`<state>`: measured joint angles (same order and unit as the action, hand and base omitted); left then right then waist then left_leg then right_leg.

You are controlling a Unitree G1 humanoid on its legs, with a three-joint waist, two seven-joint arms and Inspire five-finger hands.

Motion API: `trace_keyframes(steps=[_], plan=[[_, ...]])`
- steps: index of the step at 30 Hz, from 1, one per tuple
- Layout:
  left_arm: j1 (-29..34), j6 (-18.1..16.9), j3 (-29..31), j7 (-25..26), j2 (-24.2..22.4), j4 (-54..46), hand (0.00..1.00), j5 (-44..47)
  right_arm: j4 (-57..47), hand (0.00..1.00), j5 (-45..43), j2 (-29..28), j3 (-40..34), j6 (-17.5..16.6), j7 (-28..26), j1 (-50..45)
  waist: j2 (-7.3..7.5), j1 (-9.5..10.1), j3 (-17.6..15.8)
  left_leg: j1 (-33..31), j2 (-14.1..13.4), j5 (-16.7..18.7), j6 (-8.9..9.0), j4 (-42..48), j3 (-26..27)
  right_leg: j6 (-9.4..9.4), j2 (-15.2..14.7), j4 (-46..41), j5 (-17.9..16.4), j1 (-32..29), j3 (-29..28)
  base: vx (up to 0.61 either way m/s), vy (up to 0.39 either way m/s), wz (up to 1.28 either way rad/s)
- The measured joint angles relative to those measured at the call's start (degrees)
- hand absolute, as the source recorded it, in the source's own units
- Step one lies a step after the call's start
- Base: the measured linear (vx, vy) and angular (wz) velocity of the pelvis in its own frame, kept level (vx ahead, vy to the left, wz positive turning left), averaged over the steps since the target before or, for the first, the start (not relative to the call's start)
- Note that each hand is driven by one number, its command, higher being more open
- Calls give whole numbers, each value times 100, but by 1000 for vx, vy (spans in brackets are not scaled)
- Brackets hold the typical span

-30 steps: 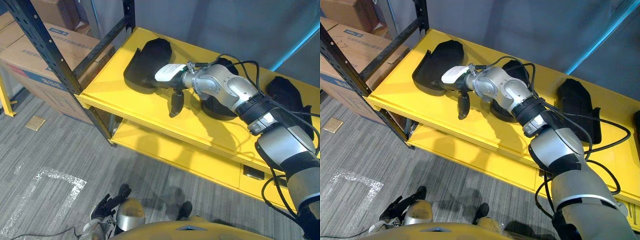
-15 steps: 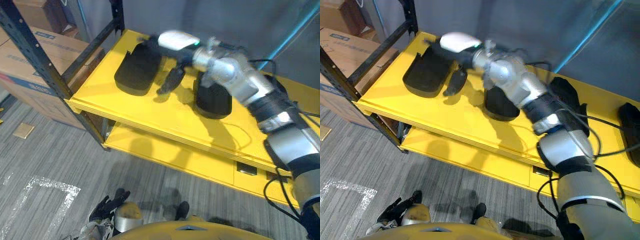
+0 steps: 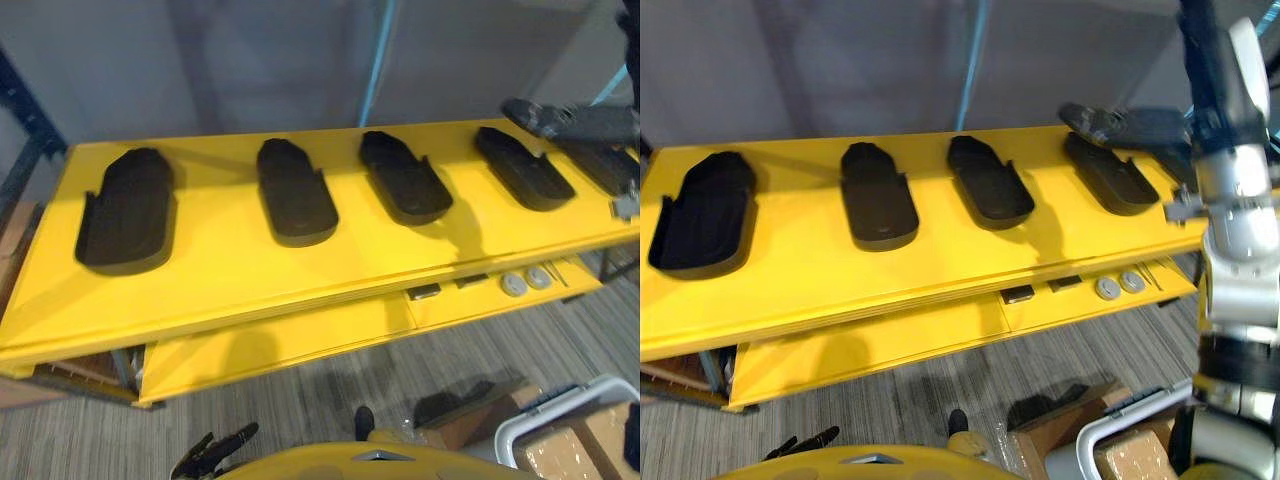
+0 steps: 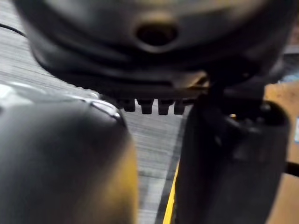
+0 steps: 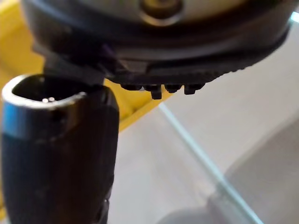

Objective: Walk over and take three plastic housings, then place them on the shelf

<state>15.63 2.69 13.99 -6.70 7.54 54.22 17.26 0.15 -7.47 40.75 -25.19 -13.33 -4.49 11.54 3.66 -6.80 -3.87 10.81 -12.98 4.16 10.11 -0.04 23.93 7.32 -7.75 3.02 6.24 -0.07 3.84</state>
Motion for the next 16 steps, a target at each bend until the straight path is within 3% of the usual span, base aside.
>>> trace_keyframes(steps=[1,5,10,14,16], plan=[[-15,-37,-8,-41,-36,4,100,1,0,100,30,-541,-286,-2,151,-555,-45,-143,32,38,13,27,8,4,69,-1,-2,-11,-1,-18,-69,-13,14,-36],[-54,-43,-10,-3,-88,128,100,-5,18,100,21,-1826,-437,16,283,-1641,-149,-293,78,95,28,182,20,204,319,13,-7,-107,7,-132,-334,-32,21,-35],[-117,27,-93,135,-109,153,100,-204,458,100,1186,-2602,416,189,734,-2357,-187,-286,96,202,35,237,72,284,489,8,-9,-160,5,-131,-483,-54,5,-17],[-168,149,-204,225,-116,151,100,-215,655,100,1434,-2998,1364,529,616,-2651,-218,-238,105,211,29,234,78,267,494,-2,-7,-173,2,-129,-483,-41,-10,-1],[-234,167,-259,270,-136,150,100,-216,1334,100,1682,-3168,1721,685,552,-2645,-242,-106,109,230,31,231,80,253,478,-1,-11,-163,2,-96,-464,0,0,0]])
